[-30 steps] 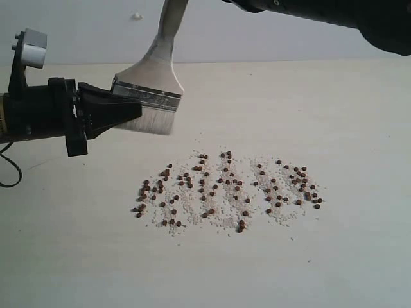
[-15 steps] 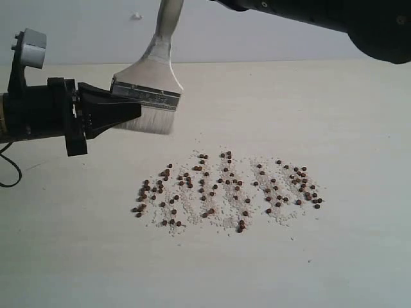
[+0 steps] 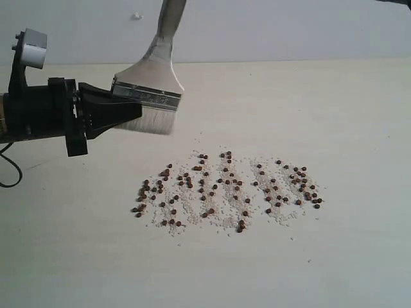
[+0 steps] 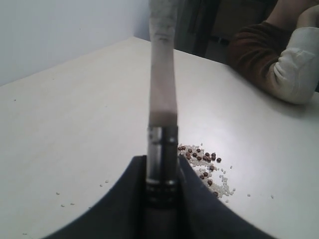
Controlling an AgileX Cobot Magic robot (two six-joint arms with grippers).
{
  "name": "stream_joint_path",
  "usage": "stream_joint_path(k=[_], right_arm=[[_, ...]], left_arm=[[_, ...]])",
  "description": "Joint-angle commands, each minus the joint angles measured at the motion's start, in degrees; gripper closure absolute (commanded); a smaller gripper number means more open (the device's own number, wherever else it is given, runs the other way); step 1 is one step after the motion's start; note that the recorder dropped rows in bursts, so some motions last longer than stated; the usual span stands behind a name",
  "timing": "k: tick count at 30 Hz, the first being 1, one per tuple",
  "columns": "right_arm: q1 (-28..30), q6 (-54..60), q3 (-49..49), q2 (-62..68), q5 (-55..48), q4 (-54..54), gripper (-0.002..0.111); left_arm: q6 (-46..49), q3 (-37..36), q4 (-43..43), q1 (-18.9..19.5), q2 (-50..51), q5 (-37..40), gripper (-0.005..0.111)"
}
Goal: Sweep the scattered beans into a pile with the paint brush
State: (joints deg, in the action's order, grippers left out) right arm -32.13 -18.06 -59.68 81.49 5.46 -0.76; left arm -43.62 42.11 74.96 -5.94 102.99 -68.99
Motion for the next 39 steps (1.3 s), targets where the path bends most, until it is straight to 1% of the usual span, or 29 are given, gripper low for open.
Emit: stream_joint_path(k=[1,9,19,23,26,30,35,39], right_arm=[[0.08,0.52,-0.25,3.19,-1.89,0.76,0.108],[-1.85,-0.12,-0.25,6.77,2.84,0.76,0.108],[-1.85,-0.68,-0.25,7.24,4.27,0.76,0.108],[-1.90,-2.70,-0.25,7.35,4.27,-0.55,0.108],[-3.20,-3.20,-0.25,7.35,4.81,-2.91,0.108],[-4.56,-3.13,-0.40,7.35,7.17,-2.92,0.108],[-4.85,-3.27,-2.52,7.35,3.97,-2.92,0.108],[-6.76,-3.01,-3.99,7.35,3.55,-3.98,0.108]], left_arm=[[-0.14,0.07,-0.15,-0.30,0.09,-0.97,0.107],[-0.17,0.07,0.98,-0.30,0.09,-0.97,0.107],[-0.17,0.07,0.98,-0.30,0.09,-0.97,0.107],[-0.02,0.07,0.99,-0.30,0.09,-0.97,0.107],[0.10,0.07,0.88,-0.30,0.09,-0.97,0.107],[-0.01,0.07,0.99,-0.30,0.09,-0.97,0.107],[-0.23,0.07,1.08,-0.30,0.09,-0.97,0.107],[-0.21,0.07,0.82,-0.30,0.09,-0.97,0.107]])
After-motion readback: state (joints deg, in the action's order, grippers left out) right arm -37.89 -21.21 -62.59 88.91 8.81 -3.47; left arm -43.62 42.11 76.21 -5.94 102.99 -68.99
